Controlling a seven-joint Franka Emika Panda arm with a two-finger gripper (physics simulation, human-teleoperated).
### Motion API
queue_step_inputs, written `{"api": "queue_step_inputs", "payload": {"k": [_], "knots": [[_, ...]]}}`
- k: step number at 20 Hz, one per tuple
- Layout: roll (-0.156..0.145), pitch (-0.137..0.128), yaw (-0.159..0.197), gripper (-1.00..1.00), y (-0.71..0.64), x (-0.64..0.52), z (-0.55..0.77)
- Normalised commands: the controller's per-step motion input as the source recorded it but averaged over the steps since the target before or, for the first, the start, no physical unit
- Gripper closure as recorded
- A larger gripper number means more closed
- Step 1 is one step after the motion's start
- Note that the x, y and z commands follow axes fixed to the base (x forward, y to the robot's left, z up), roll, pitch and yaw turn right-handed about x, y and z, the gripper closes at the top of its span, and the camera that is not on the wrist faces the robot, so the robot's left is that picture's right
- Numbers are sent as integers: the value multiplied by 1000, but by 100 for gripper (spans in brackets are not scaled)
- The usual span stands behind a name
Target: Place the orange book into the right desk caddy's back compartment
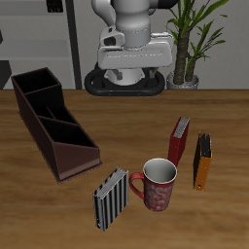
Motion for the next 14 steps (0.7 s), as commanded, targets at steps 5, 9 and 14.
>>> {"api": "queue_step_inputs", "payload": {"k": [5,9,14], "knots": [[-8,-76,81,-100,515,149,57],[30,-8,57,-100,563,244,40],[-4,-11,-27,-100,347,221,76]]}}
